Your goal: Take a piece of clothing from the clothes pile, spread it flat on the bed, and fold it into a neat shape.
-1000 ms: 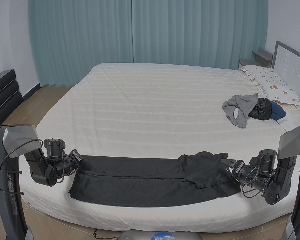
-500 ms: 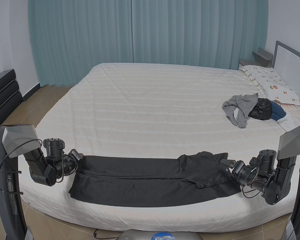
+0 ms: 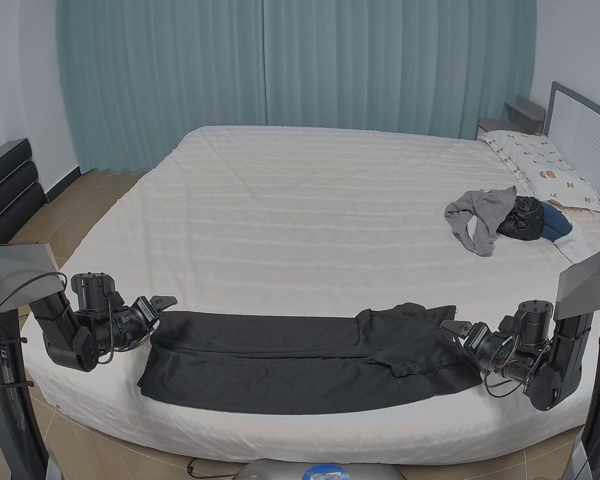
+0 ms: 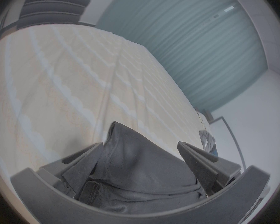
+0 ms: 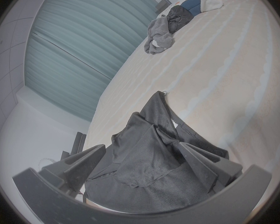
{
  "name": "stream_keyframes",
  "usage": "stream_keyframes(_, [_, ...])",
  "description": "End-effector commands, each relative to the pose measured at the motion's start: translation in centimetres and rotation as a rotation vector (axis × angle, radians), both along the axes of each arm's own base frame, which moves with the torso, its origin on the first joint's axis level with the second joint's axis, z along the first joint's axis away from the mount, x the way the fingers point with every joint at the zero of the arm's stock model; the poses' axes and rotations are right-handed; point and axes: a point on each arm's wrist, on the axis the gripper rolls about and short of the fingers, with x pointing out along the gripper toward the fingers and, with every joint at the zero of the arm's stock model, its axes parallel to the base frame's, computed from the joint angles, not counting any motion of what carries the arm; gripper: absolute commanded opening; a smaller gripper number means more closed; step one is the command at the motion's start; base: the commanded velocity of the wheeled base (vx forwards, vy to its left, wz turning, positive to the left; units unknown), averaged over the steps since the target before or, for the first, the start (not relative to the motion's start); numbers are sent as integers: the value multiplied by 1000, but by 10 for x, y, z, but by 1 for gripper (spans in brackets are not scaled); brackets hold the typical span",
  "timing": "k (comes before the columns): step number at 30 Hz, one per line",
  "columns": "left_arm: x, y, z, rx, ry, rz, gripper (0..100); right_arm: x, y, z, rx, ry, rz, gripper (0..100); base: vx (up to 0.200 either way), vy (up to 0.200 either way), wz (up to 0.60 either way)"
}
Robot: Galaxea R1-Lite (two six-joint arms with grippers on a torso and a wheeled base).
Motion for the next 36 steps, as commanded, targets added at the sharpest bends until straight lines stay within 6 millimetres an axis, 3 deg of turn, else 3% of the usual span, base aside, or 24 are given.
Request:
stream_keyframes(1, [-4, -3, 4, 44, -25, -97, 100, -1, 0, 1, 1, -6, 1, 100, 0, 0, 0])
stream_keyframes(6, [-7, -2, -11, 89, 20, -128, 100, -1, 0, 0, 1, 0, 4, 100, 0, 0, 0])
stream_keyframes(13, [-9, 7, -15, 121, 47, -122, 100, -2, 1, -1, 2, 2, 5, 100, 0, 0, 0])
stream_keyframes(21, [-26, 1, -24, 203, 75, -208, 100, -2, 1, -1, 2, 3, 5, 100, 0, 0, 0])
stream_keyframes(31, [-22, -10, -28, 219, 70, -244, 100, -2, 1, -2, 2, 5, 6, 100, 0, 0, 0])
stream_keyframes(32, [-22, -10, -28, 219, 70, -244, 0, -2, 1, -2, 2, 5, 6, 100, 0, 0, 0])
stream_keyframes(36, [-23, -9, -27, 219, 71, -241, 0, -2, 1, -2, 2, 5, 6, 100, 0, 0, 0])
